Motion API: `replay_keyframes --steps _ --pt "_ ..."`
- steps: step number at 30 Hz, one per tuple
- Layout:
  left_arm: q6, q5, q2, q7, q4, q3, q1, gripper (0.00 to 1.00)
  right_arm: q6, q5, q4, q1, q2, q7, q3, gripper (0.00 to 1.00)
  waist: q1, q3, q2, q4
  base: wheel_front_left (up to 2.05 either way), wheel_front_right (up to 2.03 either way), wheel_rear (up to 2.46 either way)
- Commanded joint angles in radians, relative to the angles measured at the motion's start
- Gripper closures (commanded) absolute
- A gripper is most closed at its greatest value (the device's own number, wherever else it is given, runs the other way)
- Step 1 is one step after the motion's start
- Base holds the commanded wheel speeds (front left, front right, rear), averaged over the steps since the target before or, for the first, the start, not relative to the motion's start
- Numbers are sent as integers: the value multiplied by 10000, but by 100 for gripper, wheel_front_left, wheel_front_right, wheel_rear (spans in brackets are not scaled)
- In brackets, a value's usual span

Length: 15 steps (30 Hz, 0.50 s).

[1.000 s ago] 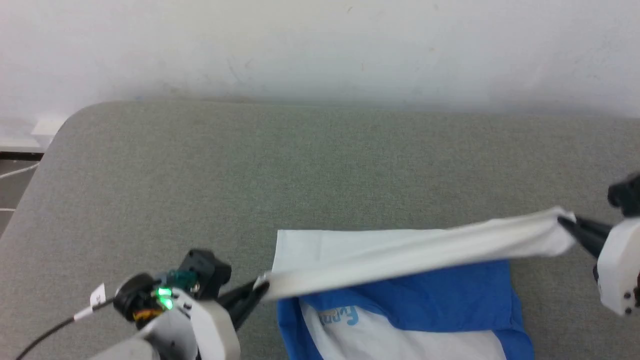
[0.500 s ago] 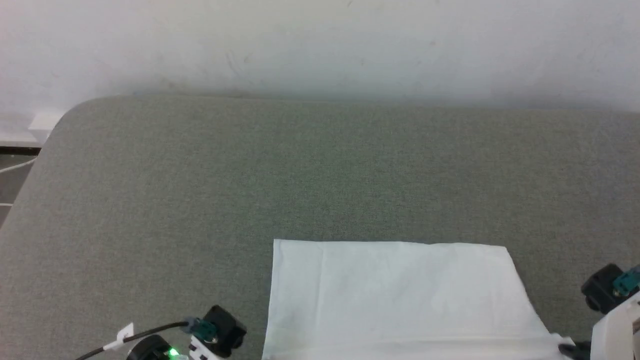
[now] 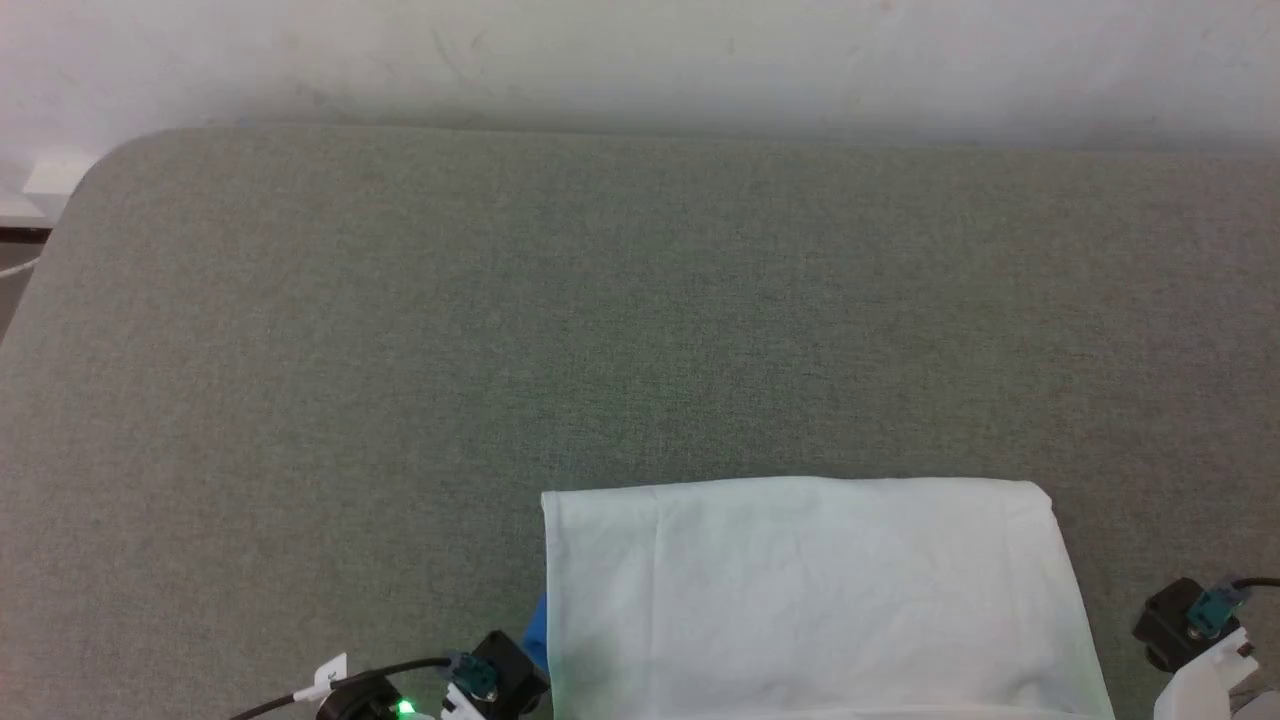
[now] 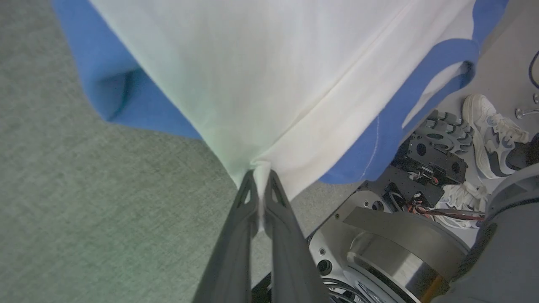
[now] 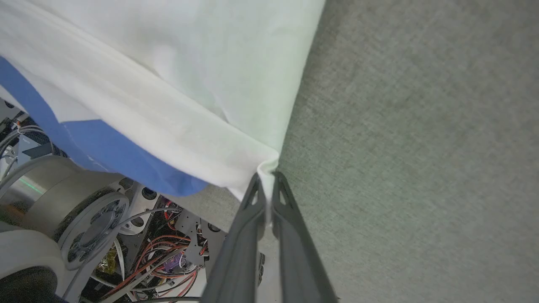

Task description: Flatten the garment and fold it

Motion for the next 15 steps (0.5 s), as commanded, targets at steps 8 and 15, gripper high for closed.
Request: replay_keyframes --steps 8,15 --pt "-306 148 -468 -498 955 -128 -109 0 -23 -16 494 -38 380 -917 254 0 -1 -271 -1 168 0 0 0" --pt "-301 -448 -568 -1316 622 413 102 0 -23 518 465 -307 664 -1715 -306 0 -1 -1151 -1 314 0 0 0"
